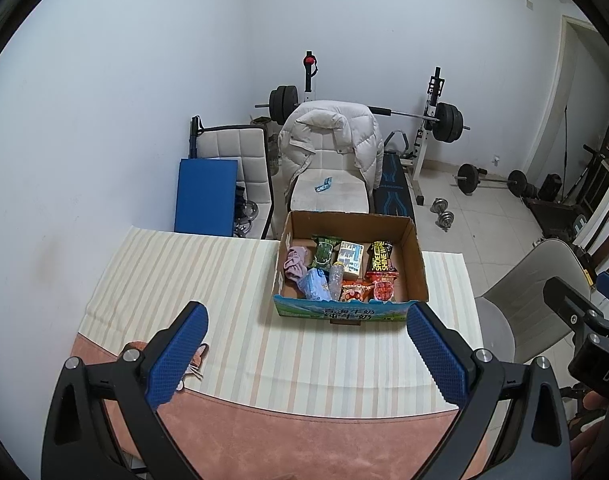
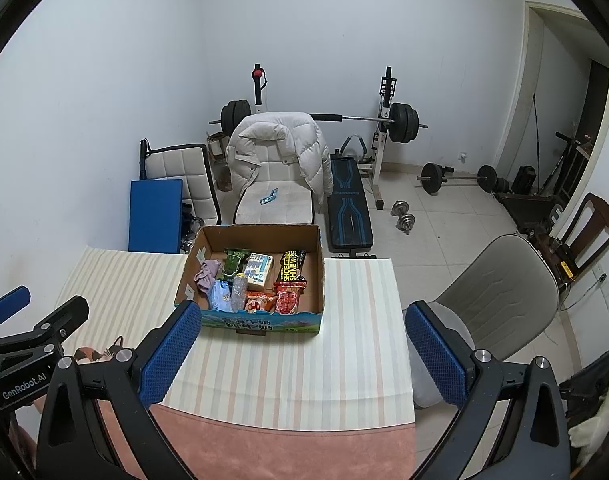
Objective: Organize soft objects
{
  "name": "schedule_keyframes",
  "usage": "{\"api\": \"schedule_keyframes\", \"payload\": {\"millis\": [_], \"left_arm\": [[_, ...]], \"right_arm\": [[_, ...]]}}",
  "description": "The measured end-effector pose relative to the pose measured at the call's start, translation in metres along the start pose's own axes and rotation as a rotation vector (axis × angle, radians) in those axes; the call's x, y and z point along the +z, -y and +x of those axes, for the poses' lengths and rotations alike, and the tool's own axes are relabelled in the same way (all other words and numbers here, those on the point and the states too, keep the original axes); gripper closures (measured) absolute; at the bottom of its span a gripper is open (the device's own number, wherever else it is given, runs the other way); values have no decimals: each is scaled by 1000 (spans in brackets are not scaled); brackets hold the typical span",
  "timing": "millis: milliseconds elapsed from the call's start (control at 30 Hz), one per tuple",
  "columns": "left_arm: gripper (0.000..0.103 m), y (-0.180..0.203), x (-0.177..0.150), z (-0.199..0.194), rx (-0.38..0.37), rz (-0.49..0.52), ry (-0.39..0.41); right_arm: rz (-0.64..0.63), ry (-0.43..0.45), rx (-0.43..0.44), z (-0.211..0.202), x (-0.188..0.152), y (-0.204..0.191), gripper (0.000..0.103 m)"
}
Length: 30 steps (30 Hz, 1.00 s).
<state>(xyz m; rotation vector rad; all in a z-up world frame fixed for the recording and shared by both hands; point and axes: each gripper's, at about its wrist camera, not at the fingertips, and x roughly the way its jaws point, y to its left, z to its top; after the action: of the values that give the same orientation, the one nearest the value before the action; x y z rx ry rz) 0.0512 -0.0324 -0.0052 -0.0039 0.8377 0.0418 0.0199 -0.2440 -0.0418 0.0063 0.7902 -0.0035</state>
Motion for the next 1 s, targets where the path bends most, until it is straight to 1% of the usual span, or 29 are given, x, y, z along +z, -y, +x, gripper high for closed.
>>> {"api": "schedule_keyframes", "payload": {"millis": [1000], "left_arm": [[1, 0, 10, -4, 10, -11, 17]], "right_arm": [[3, 9, -1, 1, 2, -2, 0]]}}
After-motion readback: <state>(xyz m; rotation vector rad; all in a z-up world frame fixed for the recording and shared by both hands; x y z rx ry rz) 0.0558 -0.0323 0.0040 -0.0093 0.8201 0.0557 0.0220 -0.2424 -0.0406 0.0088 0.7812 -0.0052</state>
